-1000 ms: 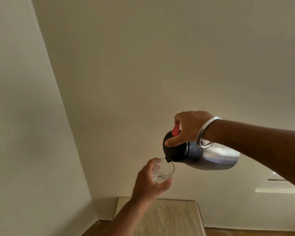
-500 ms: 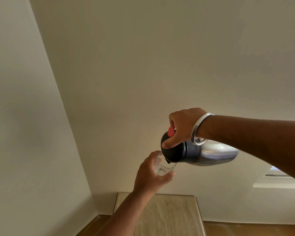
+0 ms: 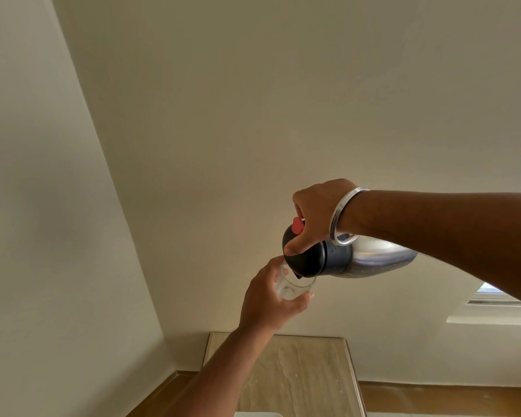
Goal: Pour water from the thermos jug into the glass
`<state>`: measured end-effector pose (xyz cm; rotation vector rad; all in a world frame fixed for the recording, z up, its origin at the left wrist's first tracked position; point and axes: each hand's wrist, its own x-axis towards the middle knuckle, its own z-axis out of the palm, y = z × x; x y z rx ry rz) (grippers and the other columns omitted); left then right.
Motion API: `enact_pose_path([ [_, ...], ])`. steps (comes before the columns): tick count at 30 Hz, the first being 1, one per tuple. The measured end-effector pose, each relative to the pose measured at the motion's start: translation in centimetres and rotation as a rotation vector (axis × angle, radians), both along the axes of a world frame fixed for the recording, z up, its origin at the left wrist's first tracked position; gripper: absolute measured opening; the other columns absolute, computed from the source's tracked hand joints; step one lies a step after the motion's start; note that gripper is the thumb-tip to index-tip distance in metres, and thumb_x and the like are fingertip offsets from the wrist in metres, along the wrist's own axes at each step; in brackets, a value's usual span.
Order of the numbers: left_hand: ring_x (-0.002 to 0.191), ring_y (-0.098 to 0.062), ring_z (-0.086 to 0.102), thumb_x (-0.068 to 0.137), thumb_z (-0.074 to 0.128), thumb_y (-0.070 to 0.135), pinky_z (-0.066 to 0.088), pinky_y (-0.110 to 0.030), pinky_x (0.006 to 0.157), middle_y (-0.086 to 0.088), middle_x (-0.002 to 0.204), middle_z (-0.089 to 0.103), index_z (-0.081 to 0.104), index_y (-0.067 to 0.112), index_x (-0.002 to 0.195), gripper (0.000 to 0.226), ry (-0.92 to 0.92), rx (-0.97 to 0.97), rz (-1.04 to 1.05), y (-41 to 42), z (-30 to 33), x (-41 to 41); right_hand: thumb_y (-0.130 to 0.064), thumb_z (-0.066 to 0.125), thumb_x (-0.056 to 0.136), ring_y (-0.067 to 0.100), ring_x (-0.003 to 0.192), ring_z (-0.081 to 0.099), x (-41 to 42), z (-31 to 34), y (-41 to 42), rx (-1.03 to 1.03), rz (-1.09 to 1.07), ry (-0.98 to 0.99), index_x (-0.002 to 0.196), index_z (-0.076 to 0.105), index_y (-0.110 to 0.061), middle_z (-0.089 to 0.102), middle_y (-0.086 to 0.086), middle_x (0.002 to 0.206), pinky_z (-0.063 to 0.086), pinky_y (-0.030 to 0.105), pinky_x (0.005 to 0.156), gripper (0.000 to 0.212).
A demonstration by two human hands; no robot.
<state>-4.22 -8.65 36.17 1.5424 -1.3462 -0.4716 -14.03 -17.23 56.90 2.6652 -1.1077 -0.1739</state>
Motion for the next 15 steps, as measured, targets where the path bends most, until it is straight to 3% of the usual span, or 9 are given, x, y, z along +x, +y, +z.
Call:
enact_pose_path([
  [5, 0.11, 0.01, 0.052, 0.062, 0.079, 0.06, 0.042, -0.009, 0.083, 0.029, 0.112, 0.058, 0.045, 0.059, 0.116, 0.064, -0.01, -0.012, 0.01, 0.07, -0.1, 0.0, -0.084, 0.063, 0.056, 0.016, 0.065, 0.063, 0.15, 0.05, 0.22, -0.02, -0.003, 0.025, 0.09, 0.062, -0.02, 0.068, -0.005, 0.073, 0.047, 0.029, 0.056, 0.072],
  [10, 0.11, 0.006, 0.054, 0.062, 0.08, 0.059, 0.046, -0.015, 0.085, 0.025, 0.114, 0.061, 0.047, 0.052, 0.121, 0.068, -0.01, -0.005, 0.011, 0.09, -0.24, 0.01, -0.084, 0.062, 0.056, 0.016, 0.064, 0.063, 0.36, 0.11, 0.35, -0.041, 0.007, 0.053, 0.09, 0.062, -0.021, 0.067, -0.007, 0.072, 0.048, 0.029, 0.056, 0.072],
  [15, 0.107, 0.006, 0.055, 0.06, 0.079, 0.061, 0.042, -0.009, 0.081, 0.021, 0.115, 0.062, 0.045, 0.054, 0.122, 0.071, -0.014, 0.013, 0.031, 0.19, -0.26, 0.0, -0.085, 0.06, 0.056, 0.016, 0.063, 0.062, 0.51, 0.3, 0.57, -0.071, 0.022, 0.087, 0.091, 0.064, -0.02, 0.066, -0.007, 0.071, 0.046, 0.029, 0.055, 0.074],
])
